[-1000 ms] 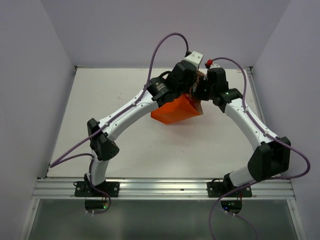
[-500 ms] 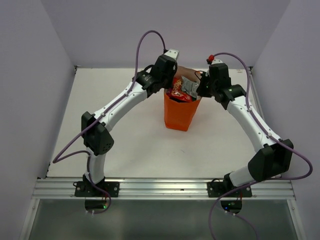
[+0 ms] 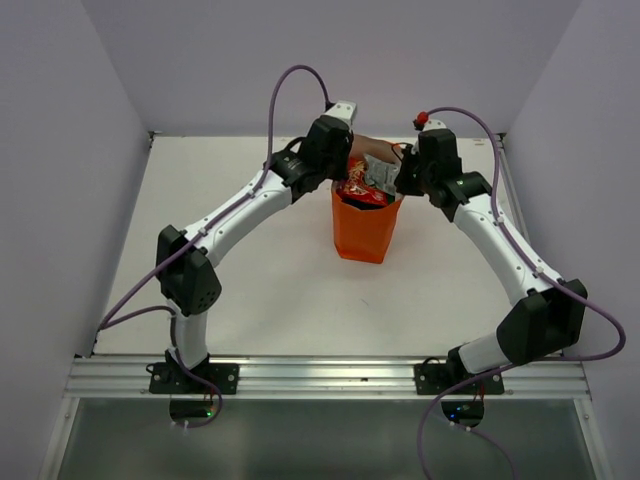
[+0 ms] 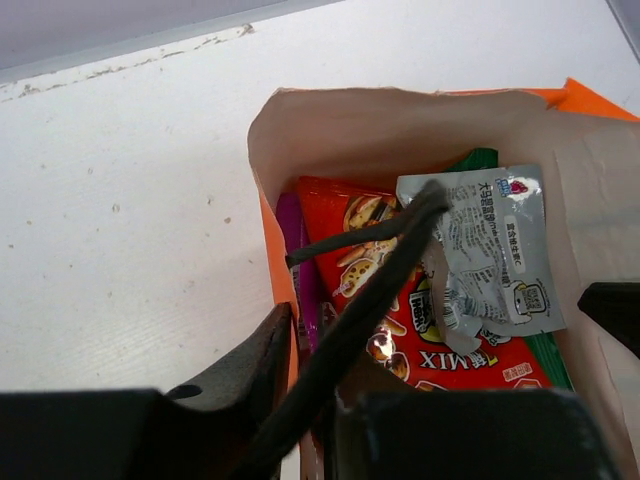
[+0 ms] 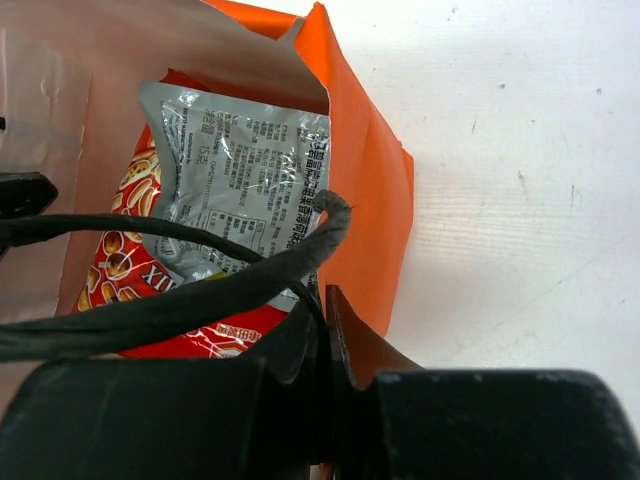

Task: Place the snacks into the paper bag
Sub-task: Adjust the paper bag at the center of the board.

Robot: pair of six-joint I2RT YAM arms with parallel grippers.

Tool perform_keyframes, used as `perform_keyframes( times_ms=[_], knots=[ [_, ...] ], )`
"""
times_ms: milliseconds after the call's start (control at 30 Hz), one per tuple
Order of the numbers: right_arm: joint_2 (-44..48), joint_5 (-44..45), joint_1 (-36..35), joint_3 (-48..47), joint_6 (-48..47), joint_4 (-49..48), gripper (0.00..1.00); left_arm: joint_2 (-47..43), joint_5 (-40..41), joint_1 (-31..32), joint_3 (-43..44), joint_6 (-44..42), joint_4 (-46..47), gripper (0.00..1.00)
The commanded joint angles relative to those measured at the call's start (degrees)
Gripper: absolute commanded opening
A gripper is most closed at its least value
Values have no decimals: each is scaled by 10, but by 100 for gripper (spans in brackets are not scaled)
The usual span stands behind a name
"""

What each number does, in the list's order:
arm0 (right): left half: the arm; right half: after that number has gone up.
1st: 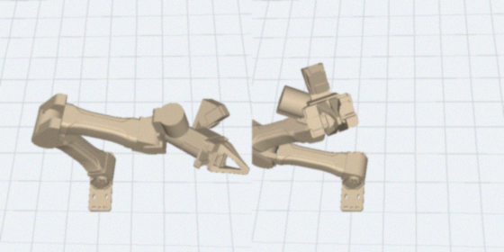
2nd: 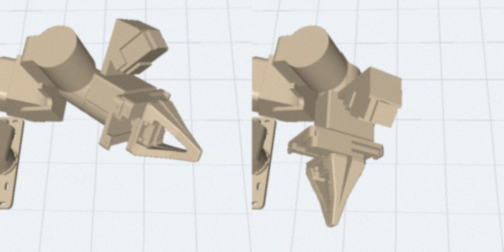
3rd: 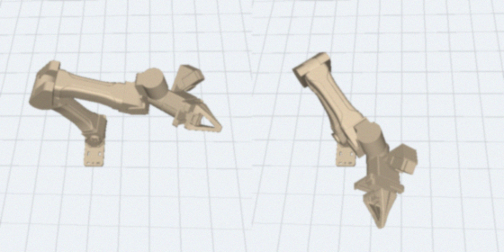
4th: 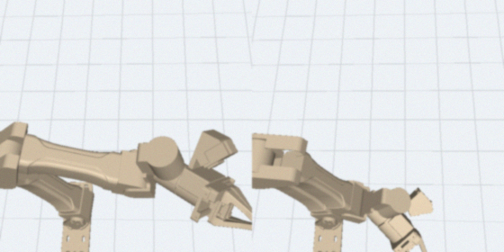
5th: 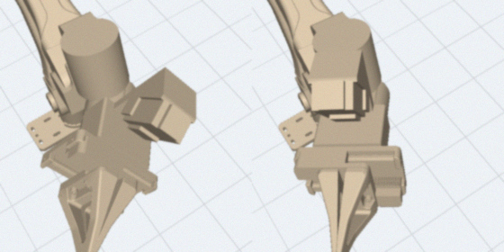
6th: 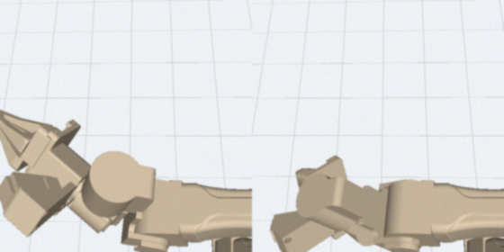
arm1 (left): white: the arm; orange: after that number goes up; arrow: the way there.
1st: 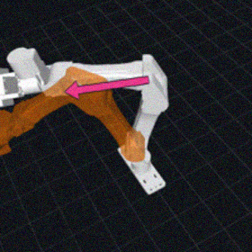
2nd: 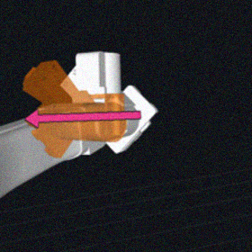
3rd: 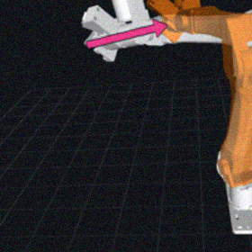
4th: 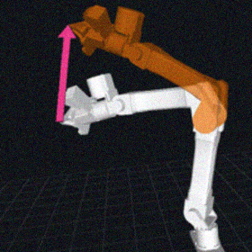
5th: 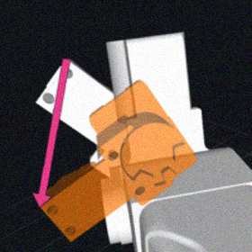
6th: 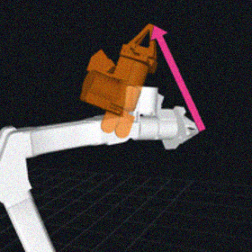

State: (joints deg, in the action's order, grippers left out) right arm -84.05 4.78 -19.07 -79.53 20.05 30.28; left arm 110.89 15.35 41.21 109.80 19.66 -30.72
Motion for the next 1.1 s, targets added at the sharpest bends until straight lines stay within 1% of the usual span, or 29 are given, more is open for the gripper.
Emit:
perform_keyframes(
  times_ms=[0, 33, 67, 100, 133, 167, 200, 233, 267, 300, 333, 367, 400, 433, 467, 500, 567, 600, 700, 833, 1067],
  knots=[
    [4, 3, -3, -9, -6, -38, 8, -48, 6, 0, 1, 9, 56, 22],
    [5, 4, -3, -12, -6, -35, 11, -50, 9, -1, 1, 6, 57, 26],
    [6, 5, -3, -17, -7, -35, 14, -52, 17, 0, 1, 6, 56, 35],
    [9, 3, -3, -18, -7, -35, 17, -54, 21, -1, 2, 6, 55, 40],
    [13, 4, -2, -19, -7, -34, 22, -59, 25, -1, 1, 3, 53, 44],
    [15, 4, -2, -21, -6, -33, 25, -61, 34, -2, 2, 2, 51, 54],
    [17, 3, -3, -23, -6, -32, 32, -63, 37, -1, 2, 1, 51, 59],
    [18, 2, -3, -25, -7, -29, 36, -68, 40, -2, 2, -1, 46, 64],
    [20, 1, -3, -29, -6, -27, 39, -70, 46, -2, 2, -1, 44, 74],
    [20, 1, -4, -32, -5, -24, 46, -73, 49, -2, 1, -1, 41, 79],
    [20, 1, -2, -34, -5, -22, 49, -76, 52, -2, 0, -4, 40, 83],
    [22, -1, -3, -37, -4, -20, 52, -79, 57, -1, 0, -4, 39, 91],
    [24, -6, -2, -37, -3, -21, 58, -81, 58, -2, -3, -4, 38, 94],
    [26, -9, -3, -37, -1, -23, 60, -85, 60, -2, -4, -5, 37, 97],
    [27, -9, -3, -39, 2, -24, 63, -87, 60, -2, -5, -5, 37, 100],
    [26, -15, -2, -42, 2, -23, 69, -88, 60, -1, -5, -5, 35, 100],
    [27, -26, -3, -48, 3, -22, 73, -92, 62, -2, -5, -6, 30, 100],
    [28, -30, -3, -49, 5, -22, 77, -95, 64, -2, -7, -6, 29, 100],
    [32, -46, -3, -53, 10, -28, 83, -102, 71, -2, -10, -9, 29, 100],
    [33, -69, -3, -55, 13, -35, 88, -109, 74, -2, -14, -11, 34, 100],
    [37, -95, -4, -59, 17, -45, 91, -121, 93, -1, -15, -19, 36, 100]
  ],
)
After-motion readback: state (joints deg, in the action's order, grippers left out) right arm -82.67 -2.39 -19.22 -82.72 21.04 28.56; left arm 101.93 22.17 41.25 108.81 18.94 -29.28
